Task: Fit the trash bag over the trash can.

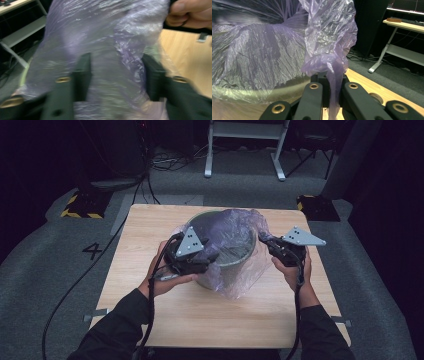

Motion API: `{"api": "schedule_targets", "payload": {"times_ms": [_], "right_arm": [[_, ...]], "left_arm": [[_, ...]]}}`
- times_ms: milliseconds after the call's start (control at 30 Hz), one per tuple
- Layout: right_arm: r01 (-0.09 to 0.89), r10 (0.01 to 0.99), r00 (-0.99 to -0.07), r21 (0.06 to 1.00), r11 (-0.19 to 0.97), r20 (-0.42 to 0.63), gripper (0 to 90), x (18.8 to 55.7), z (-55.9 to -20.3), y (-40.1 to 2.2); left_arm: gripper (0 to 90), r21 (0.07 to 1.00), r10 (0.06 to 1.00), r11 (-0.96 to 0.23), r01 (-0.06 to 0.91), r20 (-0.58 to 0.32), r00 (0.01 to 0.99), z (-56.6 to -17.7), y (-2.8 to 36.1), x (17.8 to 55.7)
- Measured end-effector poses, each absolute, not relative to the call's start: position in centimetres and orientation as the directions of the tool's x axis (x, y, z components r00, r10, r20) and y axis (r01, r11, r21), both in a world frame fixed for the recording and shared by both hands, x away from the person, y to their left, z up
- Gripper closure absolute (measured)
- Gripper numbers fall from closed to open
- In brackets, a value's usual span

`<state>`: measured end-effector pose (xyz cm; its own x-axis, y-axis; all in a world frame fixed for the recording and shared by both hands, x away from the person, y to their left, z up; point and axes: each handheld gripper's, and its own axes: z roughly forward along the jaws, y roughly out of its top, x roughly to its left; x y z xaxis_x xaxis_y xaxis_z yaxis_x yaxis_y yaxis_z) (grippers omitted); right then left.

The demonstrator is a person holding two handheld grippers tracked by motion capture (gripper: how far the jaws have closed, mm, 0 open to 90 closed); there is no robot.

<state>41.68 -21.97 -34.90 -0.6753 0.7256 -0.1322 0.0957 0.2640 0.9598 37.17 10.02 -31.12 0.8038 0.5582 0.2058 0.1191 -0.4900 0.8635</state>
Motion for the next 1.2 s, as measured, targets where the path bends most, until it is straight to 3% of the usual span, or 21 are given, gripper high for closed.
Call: {"api": "schedule_targets", "payload": {"times_ms": [33,167,300,733,1200], "right_arm": [[0.093,0.727,-0.673,0.959,0.268,-0.138,89.0,41.7,-34.8,-21.9],[0.094,0.726,-0.673,0.958,0.272,-0.14,89.0,42.0,-34.7,-21.9],[0.12,0.734,-0.666,0.952,0.281,-0.133,89.0,42.9,-34.7,-21.8],[0.259,0.792,-0.603,0.915,0.309,-0.097,89.6,47.7,-35.4,-20.6],[0.403,0.789,-0.614,0.861,0.31,0.004,89.5,50.7,-38.2,-20.6]], "left_arm": [[60.1,0.856,0.556,-0.504,0.111,0.223,0.801,-31.1,10.2,37.6],[77.2,0.856,0.598,-0.499,0.135,0.228,0.769,-30.9,11.7,39.4],[85.9,0.853,0.648,-0.481,0.203,0.19,0.738,-31.0,14.2,41.7],[86.0,0.828,0.732,-0.416,0.376,0.06,0.679,-34.4,19.4,47.1],[85.7,0.784,0.75,-0.378,0.492,-0.052,0.66,-39.0,20.0,50.0]]}}
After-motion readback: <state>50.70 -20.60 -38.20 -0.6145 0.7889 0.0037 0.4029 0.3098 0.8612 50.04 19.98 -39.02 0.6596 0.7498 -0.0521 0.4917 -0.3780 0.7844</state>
